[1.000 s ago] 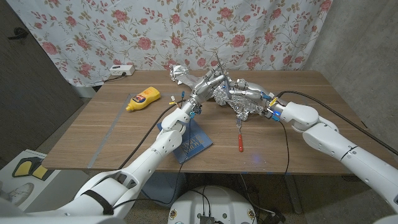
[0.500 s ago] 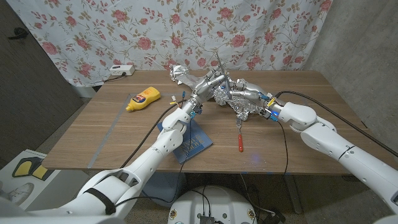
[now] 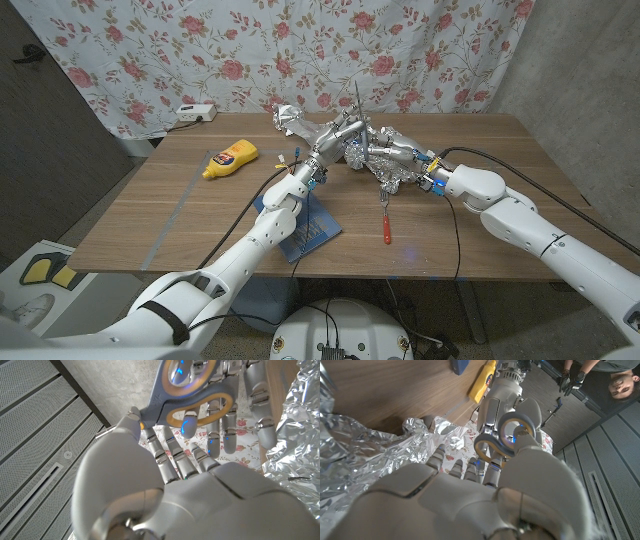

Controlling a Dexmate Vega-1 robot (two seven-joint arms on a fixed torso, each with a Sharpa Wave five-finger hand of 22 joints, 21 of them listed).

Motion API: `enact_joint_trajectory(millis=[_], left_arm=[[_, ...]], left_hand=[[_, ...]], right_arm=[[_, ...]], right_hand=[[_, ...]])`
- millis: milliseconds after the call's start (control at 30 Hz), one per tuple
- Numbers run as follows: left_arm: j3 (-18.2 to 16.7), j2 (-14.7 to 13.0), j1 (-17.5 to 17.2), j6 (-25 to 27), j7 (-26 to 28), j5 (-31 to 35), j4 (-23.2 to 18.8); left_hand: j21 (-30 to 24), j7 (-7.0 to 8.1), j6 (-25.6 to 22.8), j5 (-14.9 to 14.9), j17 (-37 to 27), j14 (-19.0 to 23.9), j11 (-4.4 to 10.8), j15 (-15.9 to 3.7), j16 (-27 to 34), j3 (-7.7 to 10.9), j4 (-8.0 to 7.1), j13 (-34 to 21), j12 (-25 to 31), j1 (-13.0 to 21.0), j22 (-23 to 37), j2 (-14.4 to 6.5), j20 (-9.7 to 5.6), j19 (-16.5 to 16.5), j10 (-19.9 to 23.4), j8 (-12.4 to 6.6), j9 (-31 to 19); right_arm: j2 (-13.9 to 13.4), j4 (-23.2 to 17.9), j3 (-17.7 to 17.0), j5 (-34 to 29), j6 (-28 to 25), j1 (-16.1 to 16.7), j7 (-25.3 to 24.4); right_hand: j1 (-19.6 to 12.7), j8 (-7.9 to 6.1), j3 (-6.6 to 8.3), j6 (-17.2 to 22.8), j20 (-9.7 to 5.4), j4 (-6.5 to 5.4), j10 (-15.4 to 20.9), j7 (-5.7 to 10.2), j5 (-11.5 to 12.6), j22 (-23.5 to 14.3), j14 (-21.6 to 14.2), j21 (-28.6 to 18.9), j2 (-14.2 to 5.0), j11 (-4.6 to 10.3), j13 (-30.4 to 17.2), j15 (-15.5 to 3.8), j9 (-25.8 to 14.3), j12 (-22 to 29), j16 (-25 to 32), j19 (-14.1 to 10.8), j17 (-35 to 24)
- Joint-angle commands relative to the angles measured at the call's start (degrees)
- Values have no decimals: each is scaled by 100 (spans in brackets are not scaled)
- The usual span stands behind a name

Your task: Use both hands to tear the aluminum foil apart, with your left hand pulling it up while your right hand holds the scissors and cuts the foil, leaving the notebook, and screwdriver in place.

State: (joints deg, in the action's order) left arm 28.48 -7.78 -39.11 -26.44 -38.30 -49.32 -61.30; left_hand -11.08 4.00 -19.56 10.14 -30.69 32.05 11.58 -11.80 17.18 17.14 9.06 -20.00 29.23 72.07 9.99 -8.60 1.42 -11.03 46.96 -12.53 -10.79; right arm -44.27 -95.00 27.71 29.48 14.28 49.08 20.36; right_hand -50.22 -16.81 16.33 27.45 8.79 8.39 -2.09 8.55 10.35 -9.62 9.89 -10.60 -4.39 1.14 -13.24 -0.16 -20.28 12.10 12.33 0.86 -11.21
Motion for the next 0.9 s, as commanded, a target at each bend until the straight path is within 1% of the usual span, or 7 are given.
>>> enact_joint_trajectory(millis=[33,167,267,400,600,733,900], left_arm=[[26,32,-11,35,-25,21,7],[25,21,-28,37,-8,27,-27],[31,22,-33,40,-12,28,-42],[43,24,-30,44,-26,34,-41],[57,33,-17,4,-38,65,-26],[75,52,-4,-1,-62,70,-6],[112,61,16,-6,-112,99,18]], left_hand=[[-19,4,-44,3,-51,153,52,-171,53,-1,-2,-1262,603,63,9,-32,5,14,96,-3,-26],[-19,20,-48,0,-75,161,49,-171,69,-11,3,-1265,610,75,9,-25,6,15,111,0,-26],[-19,20,-53,-1,-93,163,47,-173,80,-16,7,-1254,601,86,10,-25,10,17,107,2,-27],[-20,38,-65,-2,-113,162,46,-171,88,-22,8,-1248,598,97,10,-25,8,17,108,1,-28],[-19,92,-95,-3,-138,156,51,-157,94,-32,2,-1247,600,102,10,-28,20,25,112,-2,-29],[-20,193,-143,-2,-168,155,69,-159,104,-41,6,-1233,590,120,11,-26,11,28,107,-10,-30],[-17,210,-151,-1,-199,165,77,-159,123,-52,9,-1227,590,137,11,-23,13,38,121,-4,-31]], right_arm=[[83,96,2,119,59,-15,48],[110,116,0,163,91,0,69],[140,120,9,166,117,15,56],[140,103,22,177,91,20,65],[143,117,43,248,72,18,159],[158,134,60,306,57,11,227],[165,168,78,364,78,4,340]], right_hand=[[18,19,-59,41,20,-34,2,-61,9,6,340,4,47,-40,-8,20,-27,34,-5,1,-14],[76,-26,-109,172,98,-67,33,-144,9,5,327,0,62,-111,3,78,-45,43,-1,-10,-17],[46,-100,-117,383,91,-52,115,-104,22,6,309,-5,53,-68,16,65,-62,68,1,-30,-15],[23,-103,-118,400,66,-43,113,-92,29,6,300,-2,46,-66,22,51,-72,64,2,-28,-14],[17,-79,-142,360,92,-41,114,-172,30,6,293,2,57,-117,32,76,-89,57,0,-24,-14],[46,17,-184,190,143,-54,90,-235,25,6,307,5,85,-183,40,136,-77,43,-7,-16,-17],[41,63,-196,138,186,-52,63,-303,22,5,334,12,87,-198,46,185,-59,30,-20,3,-18]])
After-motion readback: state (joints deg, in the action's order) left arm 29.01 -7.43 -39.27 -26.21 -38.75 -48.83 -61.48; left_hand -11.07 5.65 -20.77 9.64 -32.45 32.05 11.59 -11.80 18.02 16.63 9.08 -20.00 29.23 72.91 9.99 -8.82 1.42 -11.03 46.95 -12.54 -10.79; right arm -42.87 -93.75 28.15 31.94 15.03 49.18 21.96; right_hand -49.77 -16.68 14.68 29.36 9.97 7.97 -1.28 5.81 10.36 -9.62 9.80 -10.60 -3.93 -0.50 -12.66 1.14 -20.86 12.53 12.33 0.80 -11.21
